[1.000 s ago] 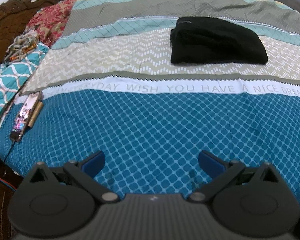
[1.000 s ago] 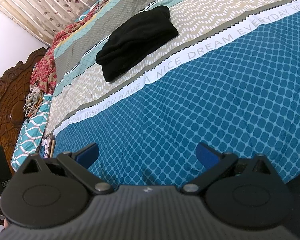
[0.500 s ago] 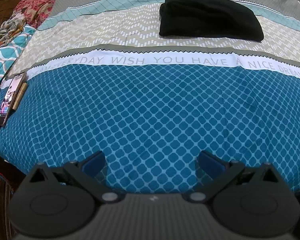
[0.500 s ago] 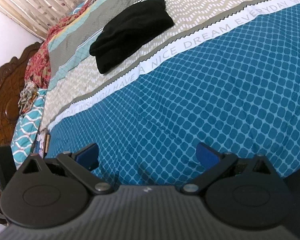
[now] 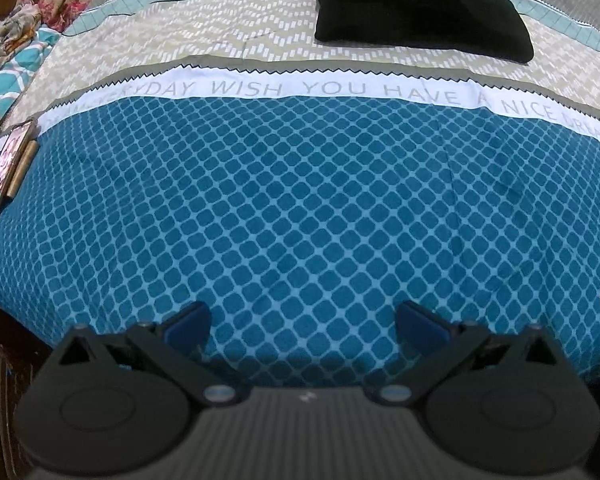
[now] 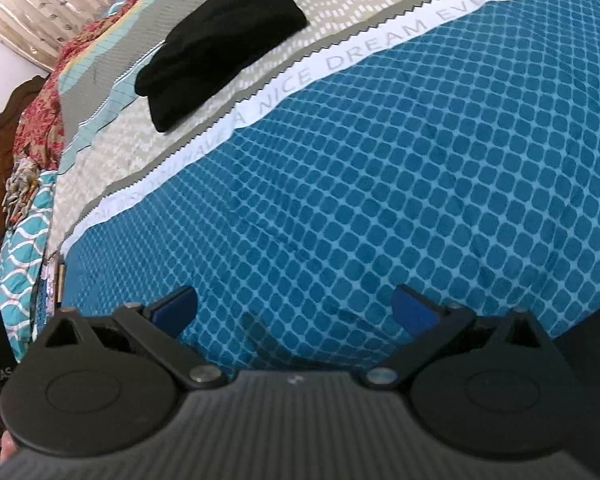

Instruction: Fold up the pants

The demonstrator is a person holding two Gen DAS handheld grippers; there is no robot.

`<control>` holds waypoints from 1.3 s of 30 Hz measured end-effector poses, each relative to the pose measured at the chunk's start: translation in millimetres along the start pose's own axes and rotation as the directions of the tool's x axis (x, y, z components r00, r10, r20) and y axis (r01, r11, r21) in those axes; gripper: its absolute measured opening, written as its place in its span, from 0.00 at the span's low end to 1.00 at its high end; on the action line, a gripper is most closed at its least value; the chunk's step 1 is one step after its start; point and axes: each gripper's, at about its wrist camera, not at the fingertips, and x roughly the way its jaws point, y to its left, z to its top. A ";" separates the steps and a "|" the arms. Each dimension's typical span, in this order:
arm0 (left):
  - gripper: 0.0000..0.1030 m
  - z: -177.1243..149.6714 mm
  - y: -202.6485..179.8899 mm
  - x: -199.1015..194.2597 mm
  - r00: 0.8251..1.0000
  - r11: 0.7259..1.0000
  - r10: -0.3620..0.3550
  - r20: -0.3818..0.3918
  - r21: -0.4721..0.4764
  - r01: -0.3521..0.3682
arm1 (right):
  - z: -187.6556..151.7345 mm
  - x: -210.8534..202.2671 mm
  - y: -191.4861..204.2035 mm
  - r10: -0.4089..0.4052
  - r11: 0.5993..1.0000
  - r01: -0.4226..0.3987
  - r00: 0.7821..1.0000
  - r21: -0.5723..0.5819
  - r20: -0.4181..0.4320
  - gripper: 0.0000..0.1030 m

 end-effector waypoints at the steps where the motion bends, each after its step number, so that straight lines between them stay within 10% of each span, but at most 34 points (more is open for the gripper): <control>1: 1.00 0.1 0.6 1.4 1.000 1.000 -0.002 -0.003 0.000 0.002 | -0.4 0.3 0.9 -0.005 1.000 0.005 1.000 0.000 -0.002 1.00; 39: 1.00 1.7 12.2 11.0 0.999 0.994 -0.050 -0.018 -0.096 0.048 | -2.2 6.9 1.6 -0.018 1.000 0.018 1.000 0.014 0.003 1.00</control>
